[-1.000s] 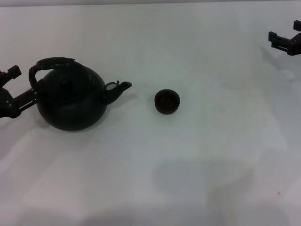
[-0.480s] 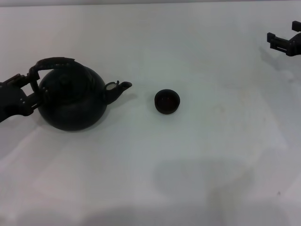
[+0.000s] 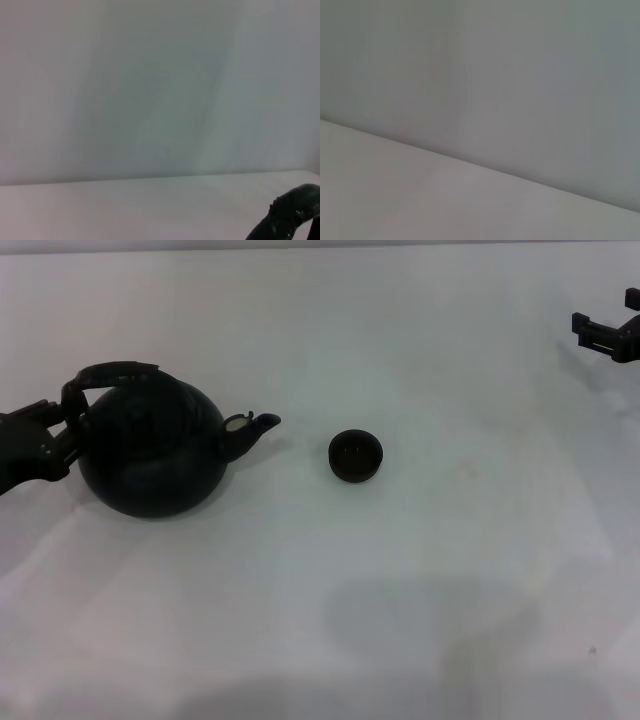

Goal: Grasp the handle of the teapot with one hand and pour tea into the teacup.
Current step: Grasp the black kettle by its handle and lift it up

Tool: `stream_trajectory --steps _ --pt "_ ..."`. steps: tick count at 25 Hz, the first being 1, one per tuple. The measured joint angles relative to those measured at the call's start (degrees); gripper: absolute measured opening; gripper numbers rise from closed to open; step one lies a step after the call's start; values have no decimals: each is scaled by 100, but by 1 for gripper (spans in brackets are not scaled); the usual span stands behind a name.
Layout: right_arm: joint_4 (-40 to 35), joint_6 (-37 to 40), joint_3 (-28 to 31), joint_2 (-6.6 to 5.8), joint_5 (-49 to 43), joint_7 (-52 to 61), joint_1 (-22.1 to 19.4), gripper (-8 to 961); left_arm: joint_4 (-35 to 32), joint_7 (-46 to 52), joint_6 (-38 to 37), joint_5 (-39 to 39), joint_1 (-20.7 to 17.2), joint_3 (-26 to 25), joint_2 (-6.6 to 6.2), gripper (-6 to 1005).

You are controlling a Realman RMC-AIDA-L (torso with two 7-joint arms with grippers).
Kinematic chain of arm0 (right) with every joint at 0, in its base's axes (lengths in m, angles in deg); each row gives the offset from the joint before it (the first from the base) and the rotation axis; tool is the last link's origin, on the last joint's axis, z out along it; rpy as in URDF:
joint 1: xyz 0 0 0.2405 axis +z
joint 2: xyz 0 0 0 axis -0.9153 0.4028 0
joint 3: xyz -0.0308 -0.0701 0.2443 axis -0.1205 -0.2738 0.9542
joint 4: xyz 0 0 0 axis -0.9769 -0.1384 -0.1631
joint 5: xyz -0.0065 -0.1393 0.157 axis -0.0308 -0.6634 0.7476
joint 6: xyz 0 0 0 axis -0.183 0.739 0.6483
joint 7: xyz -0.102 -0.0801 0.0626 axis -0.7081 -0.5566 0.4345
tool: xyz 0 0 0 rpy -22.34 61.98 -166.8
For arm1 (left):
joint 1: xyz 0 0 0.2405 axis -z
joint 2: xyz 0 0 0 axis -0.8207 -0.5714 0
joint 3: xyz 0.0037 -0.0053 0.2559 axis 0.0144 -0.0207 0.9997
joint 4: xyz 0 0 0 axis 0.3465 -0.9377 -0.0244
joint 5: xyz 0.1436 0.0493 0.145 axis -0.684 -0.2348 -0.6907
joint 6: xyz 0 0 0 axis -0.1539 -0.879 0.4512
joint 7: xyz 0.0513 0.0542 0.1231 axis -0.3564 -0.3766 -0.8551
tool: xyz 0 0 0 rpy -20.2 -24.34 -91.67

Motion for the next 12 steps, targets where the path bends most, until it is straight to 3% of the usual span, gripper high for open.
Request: stream_trajectory --steps 12 --pt "88 77 -47 0 1 -109 0 845 -158 419 342 54 -1 -44 9 229"
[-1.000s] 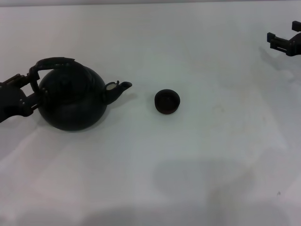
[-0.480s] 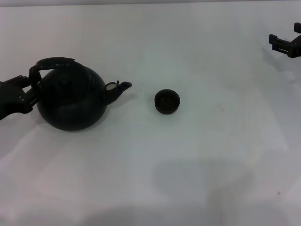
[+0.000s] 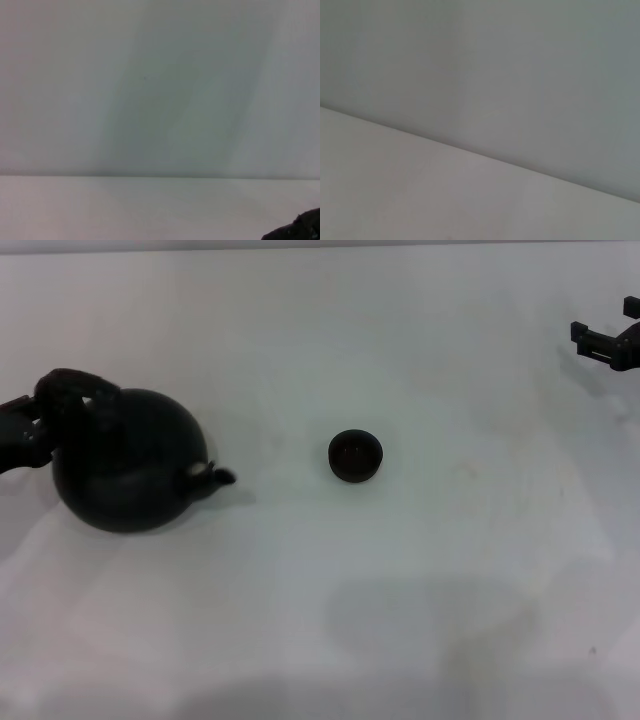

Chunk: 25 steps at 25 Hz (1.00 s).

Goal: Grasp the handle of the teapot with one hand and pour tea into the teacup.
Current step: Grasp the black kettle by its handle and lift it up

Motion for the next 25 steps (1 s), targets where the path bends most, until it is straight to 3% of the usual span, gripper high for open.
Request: stream_trajectory --steps 7,17,25 --pt "42 9 7 0 35 -20 5 845 -94 144 182 109 58 4 3 149" --pt "65 111 1 10 36 -44 37 845 -219 238 163 226 264 56 -13 150" --pt "71 123 20 19 48 -100 69 845 -818 898 623 -63 475 101 5 150"
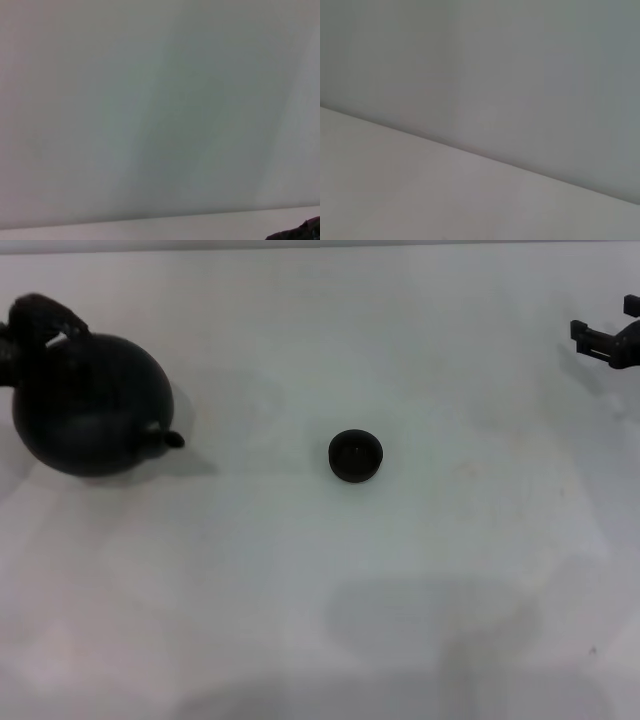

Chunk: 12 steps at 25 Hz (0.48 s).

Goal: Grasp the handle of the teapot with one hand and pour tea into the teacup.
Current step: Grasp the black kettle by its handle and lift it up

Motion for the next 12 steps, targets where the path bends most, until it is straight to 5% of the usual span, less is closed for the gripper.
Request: stream_trajectory --steps 5,12 --pt "1 -25 -19 -1 5 -2 19 845 -524 531 494 -260 163 464 -3 149" --pt "55 -30 25 5 84 -60 19 845 -1585 1622 1179 -632 176 1940 -4 149"
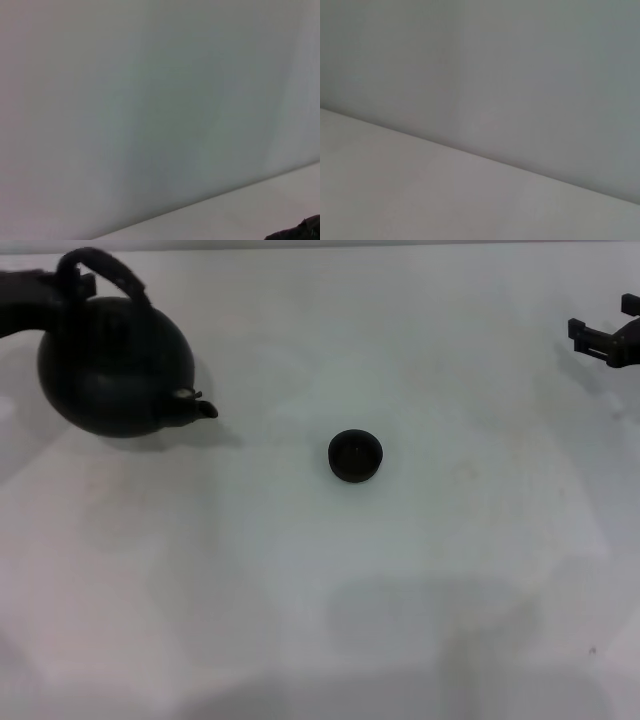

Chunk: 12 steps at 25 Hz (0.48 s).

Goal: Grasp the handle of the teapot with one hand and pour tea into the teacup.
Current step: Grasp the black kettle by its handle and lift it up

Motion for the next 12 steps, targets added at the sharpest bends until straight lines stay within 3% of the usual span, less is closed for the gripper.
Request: stream_trajectory --steps 4,12 --pt "42 -30 6 2 248 -120 -1 845 -492 598 199 -308 10 624 11 150" --pt "91 -39 -39 -5 367 -190 -13 845 -1016 1474 473 -993 220 1327 22 150"
